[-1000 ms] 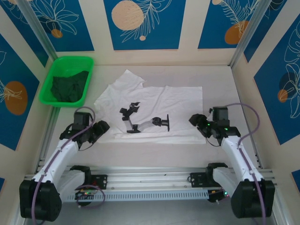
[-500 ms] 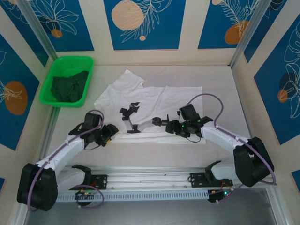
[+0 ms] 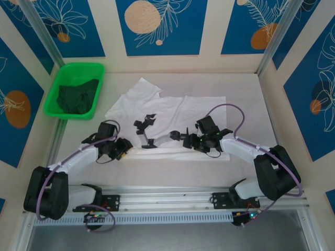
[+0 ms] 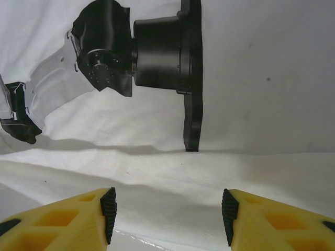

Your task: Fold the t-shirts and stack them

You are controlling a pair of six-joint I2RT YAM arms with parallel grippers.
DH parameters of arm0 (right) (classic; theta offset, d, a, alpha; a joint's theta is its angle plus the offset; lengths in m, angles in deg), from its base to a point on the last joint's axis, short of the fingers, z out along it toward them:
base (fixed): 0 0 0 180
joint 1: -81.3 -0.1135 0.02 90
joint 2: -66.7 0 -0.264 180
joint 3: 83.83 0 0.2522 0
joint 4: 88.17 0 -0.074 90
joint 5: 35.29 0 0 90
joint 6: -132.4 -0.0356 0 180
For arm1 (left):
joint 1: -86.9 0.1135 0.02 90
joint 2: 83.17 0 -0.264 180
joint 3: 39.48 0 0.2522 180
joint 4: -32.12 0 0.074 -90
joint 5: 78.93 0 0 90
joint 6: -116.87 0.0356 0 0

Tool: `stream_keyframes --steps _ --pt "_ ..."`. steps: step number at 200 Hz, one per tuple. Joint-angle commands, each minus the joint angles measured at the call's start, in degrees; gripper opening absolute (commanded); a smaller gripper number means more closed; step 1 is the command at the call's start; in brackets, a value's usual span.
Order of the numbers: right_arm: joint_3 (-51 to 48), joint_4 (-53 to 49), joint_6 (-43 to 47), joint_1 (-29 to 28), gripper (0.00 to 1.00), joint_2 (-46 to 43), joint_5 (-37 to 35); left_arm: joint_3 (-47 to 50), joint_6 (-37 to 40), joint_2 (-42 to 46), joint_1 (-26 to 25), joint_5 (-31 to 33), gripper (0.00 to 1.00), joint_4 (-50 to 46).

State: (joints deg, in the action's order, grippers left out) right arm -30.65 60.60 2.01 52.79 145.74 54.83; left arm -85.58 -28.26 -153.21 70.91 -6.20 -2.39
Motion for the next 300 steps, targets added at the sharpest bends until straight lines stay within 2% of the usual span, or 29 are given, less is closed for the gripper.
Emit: stream_keyframes --steps 1,19,35,92,114,152,194,225,263,290,294,300 --pt "1.65 0.25 1.09 -0.39 0.58 0.73 -0.58 -2.04 3.50 -1.53 -0.78 1.08 0.40 -0.38" --pt "1.76 0.25 1.03 -0.36 0.57 1.04 -0.61 -2.76 4.48 -2.45 -1.06 1.45 0.39 -0.69" --pt "1.90 0.05 1.01 -0.37 0.57 1.27 -0.80 -3.17 5.10 -3.03 -1.28 1.96 0.33 -0.83" --pt "1.90 0.05 0.92 -0.38 0.57 1.55 -0.91 -5.85 8.00 -4.81 -2.50 3.98 0.00 -2.12" --pt "1.89 0.09 0.92 -0.30 0.57 1.72 -0.91 -8.02 10.91 -5.09 -3.23 5.80 0.00 -3.05" --pt "1.71 0.16 0.48 -0.32 0.56 1.73 -1.51 -14.18 20.00 -7.84 -6.60 12.72 0.00 -4.45" --pt "1.45 0.25 0.30 -0.34 0.56 1.58 -1.61 -19.41 25.03 -14.67 -10.09 15.38 0.00 -1.42" --pt "1.23 0.26 0.13 -0.30 0.56 1.35 -1.82 -24.38 29.14 -21.13 -12.71 18.65 0.02 -2.01" --pt "0.92 0.42 -0.05 -0.32 0.56 1.00 -2.21 -28.90 33.67 -24.70 -16.72 23.20 0.00 -2.84" --pt "0.85 0.33 -0.20 -0.34 0.57 0.91 -2.33 -32.08 35.87 -27.13 -17.96 23.97 0.07 -4.38" --pt "0.84 0.34 -0.28 -0.33 0.57 0.93 -2.33 -32.61 36.03 -27.47 -18.11 24.31 0.10 -4.76" --pt "0.84 0.27 -0.39 -0.32 0.57 0.85 -2.51 -33.26 36.22 -27.93 -18.34 25.14 0.22 -5.46"
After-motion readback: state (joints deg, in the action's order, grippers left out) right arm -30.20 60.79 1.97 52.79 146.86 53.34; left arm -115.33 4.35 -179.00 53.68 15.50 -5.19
